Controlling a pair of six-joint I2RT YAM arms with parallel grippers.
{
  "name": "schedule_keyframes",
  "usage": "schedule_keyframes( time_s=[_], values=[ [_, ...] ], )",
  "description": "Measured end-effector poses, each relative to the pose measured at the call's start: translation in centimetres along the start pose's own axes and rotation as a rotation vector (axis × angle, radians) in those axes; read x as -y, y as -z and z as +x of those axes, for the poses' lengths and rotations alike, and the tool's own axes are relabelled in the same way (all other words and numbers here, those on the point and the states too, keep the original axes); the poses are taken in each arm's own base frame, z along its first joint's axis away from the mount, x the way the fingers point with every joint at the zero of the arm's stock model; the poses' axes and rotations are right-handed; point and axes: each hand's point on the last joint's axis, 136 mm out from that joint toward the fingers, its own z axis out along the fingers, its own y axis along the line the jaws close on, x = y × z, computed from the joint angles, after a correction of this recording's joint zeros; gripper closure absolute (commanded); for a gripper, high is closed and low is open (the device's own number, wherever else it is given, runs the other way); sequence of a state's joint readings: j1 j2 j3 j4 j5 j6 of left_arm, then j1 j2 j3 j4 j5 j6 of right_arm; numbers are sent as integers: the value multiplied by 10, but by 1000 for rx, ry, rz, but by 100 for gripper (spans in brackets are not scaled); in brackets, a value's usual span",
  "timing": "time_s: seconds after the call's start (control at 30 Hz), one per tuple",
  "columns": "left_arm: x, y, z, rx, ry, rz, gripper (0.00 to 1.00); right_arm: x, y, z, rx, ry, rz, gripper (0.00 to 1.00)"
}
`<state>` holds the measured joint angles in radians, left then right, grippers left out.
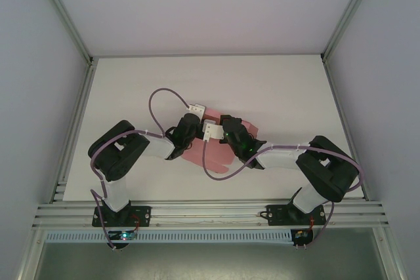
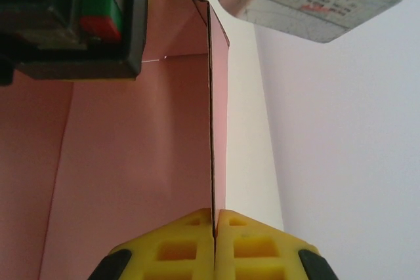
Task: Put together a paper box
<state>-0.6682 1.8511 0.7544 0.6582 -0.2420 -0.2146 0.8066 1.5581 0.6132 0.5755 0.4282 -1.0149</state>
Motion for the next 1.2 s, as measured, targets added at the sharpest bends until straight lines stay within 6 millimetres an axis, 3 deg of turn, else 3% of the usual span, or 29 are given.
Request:
schedule_keyframes(
  time_s=[0.47,0.6,0.77,1.0,1.2],
  values=[
    [-1,0,2,1,27,-6,99,0,-1,-1,11,-19,-6,100],
    [-1,2,3,15,37,4,92,0,0,-2,19,-23,-8,100],
    [-5,5,4,37,49,34,70,-1,1,-2,21,-22,-12,100],
    [-9,8,10,47,67,117,62,-1,1,-3,24,-27,-14,100],
    [-9,11,18,19,69,141,49,-1,1,1,5,-33,-14,100]
  ],
)
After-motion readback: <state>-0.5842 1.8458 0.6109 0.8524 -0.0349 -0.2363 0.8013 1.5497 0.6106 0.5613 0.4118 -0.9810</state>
